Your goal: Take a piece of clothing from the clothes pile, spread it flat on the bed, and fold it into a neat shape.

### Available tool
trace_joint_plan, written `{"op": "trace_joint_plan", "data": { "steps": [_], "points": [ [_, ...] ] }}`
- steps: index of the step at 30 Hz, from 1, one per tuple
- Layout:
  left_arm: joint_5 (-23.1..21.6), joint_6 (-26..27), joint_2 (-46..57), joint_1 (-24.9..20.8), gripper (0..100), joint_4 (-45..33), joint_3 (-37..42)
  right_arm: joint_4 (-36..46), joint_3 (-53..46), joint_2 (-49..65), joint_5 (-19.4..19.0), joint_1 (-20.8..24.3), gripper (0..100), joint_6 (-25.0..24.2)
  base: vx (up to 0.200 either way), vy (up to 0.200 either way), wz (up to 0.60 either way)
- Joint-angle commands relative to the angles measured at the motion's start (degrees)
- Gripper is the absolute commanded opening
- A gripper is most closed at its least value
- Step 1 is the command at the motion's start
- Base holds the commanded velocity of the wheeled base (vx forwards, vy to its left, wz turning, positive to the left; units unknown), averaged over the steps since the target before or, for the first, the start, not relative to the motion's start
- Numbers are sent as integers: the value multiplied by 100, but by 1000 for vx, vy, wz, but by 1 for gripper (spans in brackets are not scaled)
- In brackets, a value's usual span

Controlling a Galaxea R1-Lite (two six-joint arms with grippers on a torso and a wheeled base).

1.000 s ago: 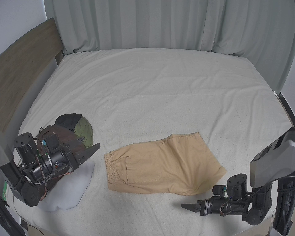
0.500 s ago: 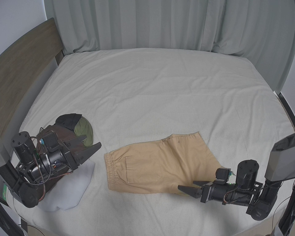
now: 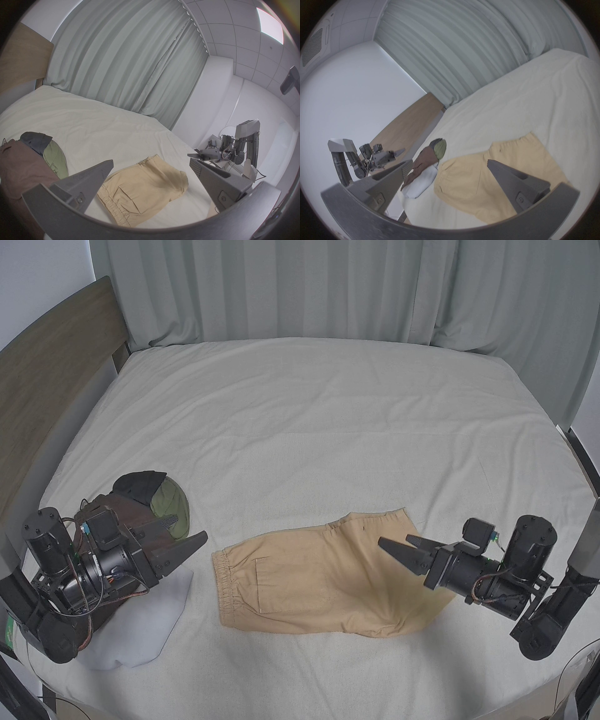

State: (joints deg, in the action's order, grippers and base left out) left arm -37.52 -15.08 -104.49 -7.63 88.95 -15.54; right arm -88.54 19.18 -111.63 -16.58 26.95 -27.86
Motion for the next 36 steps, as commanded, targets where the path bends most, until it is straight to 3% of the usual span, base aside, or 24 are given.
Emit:
{"op": "trace_joint_plan", "data": {
  "steps": [1,11,36],
  "points": [
    [-53,-4,-19,-63,100,-1,60,3,165,264,-12,-138,100,-1,0,0,0],
    [-53,-30,-125,-133,100,-1,113,-5,174,256,-12,-129,100,-9,0,0,0],
    [52,-382,-1513,-221,100,8,34,-5,95,150,-12,-103,100,-9,0,0,0]
  ]
}}
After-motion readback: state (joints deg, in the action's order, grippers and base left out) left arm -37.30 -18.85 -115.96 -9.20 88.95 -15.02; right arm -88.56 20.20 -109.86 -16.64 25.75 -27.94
